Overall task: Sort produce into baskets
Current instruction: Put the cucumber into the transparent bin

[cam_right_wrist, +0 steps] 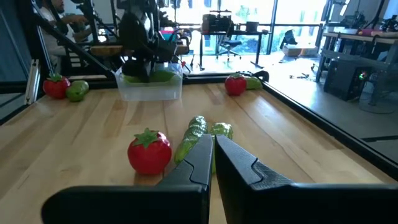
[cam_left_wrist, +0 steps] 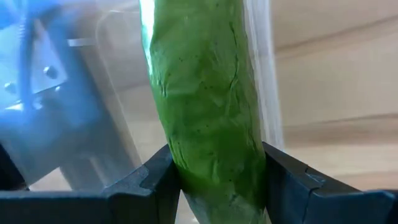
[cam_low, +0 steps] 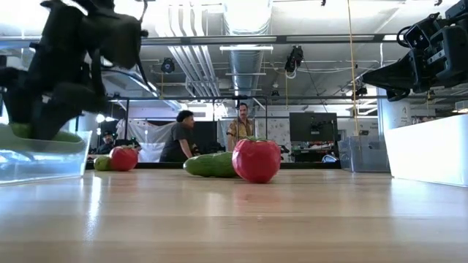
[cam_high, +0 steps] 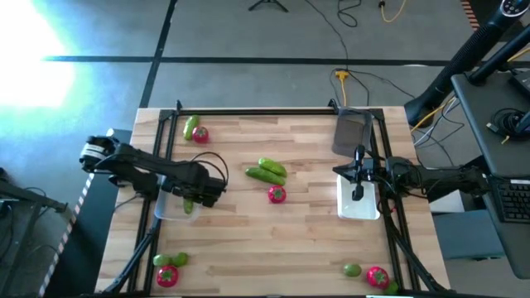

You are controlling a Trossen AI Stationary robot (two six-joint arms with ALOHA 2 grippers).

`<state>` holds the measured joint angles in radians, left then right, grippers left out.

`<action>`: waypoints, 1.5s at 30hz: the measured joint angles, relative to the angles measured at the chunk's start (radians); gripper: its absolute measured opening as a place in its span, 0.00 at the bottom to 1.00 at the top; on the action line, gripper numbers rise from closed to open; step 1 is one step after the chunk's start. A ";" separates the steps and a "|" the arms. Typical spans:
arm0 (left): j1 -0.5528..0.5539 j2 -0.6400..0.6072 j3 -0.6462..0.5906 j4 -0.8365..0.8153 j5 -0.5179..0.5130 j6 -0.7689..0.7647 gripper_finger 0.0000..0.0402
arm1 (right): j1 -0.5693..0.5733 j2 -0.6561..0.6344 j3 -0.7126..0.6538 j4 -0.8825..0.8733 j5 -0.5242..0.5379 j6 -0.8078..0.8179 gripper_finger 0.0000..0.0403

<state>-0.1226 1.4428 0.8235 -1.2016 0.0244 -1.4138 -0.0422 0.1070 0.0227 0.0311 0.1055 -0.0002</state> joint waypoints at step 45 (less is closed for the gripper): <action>0.222 0.277 0.404 0.569 -0.112 1.314 0.61 | 0.000 0.000 0.000 0.000 0.000 0.000 0.03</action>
<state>0.0990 1.7198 1.2274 -0.6331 -0.0876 -0.0997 -0.0418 0.1070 0.0227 0.0311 0.1055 -0.0002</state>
